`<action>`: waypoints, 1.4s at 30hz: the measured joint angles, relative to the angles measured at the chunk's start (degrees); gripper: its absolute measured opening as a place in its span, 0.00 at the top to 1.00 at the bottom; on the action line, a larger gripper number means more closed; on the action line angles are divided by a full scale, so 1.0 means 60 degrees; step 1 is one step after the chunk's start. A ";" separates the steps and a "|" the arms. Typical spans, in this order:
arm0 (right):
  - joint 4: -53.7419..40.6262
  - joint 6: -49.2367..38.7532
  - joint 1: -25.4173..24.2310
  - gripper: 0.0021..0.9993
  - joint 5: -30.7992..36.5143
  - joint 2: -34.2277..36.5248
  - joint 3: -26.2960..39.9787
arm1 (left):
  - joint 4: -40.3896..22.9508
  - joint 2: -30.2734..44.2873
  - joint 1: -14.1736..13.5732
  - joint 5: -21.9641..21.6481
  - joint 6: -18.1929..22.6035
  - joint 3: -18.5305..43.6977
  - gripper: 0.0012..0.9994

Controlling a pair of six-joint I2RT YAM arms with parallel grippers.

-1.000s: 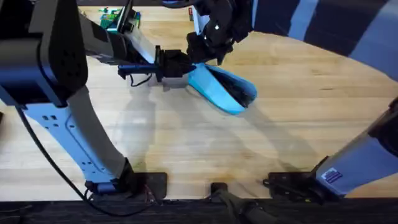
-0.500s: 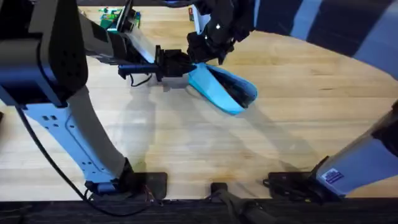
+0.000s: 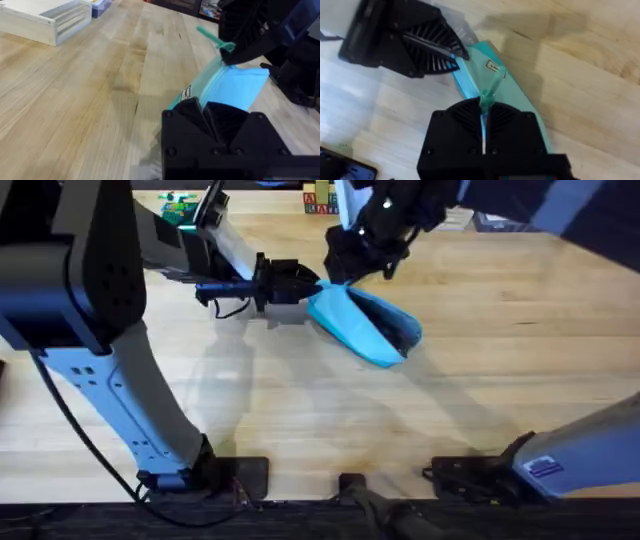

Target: Unzip the bag, pick up the pens from the table one at a time and place them inside, then zip the bag closed.

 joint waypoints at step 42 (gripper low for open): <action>-0.1872 0.0523 -0.0502 0.97 0.0066 0.0275 -0.0094 | -0.0073 -0.0003 0.0073 -0.0616 -0.0001 -0.0011 0.96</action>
